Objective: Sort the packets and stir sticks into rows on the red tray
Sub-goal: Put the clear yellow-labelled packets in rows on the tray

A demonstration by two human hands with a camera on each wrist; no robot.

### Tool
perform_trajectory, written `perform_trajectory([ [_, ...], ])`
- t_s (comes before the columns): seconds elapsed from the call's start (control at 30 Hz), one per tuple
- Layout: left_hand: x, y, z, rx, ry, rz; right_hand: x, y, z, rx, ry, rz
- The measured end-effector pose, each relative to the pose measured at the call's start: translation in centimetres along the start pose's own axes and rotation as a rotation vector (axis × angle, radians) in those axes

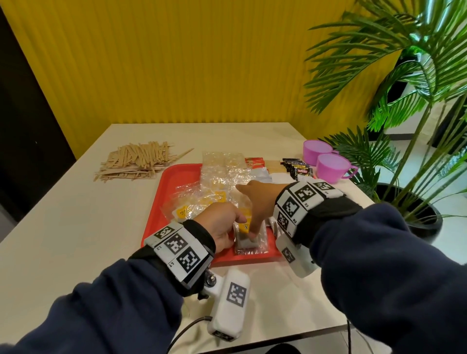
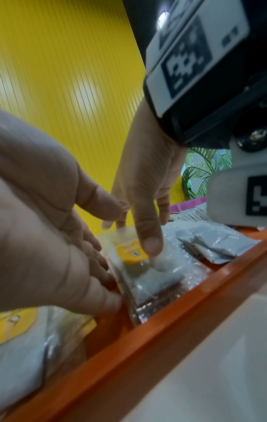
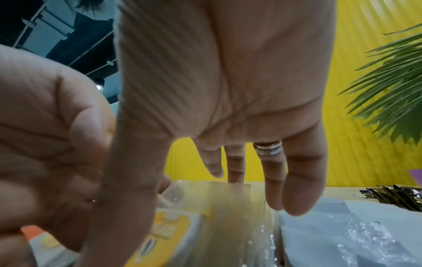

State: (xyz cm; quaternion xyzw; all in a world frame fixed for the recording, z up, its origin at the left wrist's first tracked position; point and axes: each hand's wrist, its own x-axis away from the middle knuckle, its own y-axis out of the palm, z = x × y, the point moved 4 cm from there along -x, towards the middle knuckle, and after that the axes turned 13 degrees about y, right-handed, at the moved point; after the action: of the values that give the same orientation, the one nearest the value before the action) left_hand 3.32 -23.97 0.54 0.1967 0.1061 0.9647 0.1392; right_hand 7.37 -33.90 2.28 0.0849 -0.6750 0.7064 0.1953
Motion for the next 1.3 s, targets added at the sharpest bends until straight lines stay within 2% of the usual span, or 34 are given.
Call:
perform_trajectory([
  [0.13,0.3,0.1,0.2,-0.019,0.0,-0.02,0.1,0.0,0.4,0.061,0.009,0.021],
  [0.33,-0.1,-0.1,-0.4,-0.091,-0.008,-0.032,-0.5,-0.1,0.7,-0.053,0.007,0.058],
  [0.47,0.2,-0.1,-0.3,-0.102,-0.019,-0.034,-0.9,0.1,-0.1,0.033,-0.013,0.083],
  [0.6,0.5,0.1,0.0,-0.073,-0.005,-0.027,-0.7,0.4,-0.4,0.1,-0.023,0.07],
  [0.73,0.1,0.2,-0.2,-0.022,-0.009,0.012,-0.3,0.6,0.2,0.068,0.002,0.048],
  [0.87,-1.6,-0.5,-0.6,-0.126,-0.001,0.061,0.1,1.1,1.0,0.011,0.059,0.009],
  [1.07,-2.0,-0.3,-0.6,-0.074,-0.044,0.073,0.6,3.6,0.1,-0.022,0.047,-0.031],
  [1.17,-2.1,-0.1,-0.7,-0.092,-0.02,0.069,0.2,3.5,-0.3,-0.028,0.067,0.003],
  [1.3,-1.3,0.3,0.3,-0.07,0.019,0.103,-0.3,3.5,-0.7,-0.029,0.103,0.141],
])
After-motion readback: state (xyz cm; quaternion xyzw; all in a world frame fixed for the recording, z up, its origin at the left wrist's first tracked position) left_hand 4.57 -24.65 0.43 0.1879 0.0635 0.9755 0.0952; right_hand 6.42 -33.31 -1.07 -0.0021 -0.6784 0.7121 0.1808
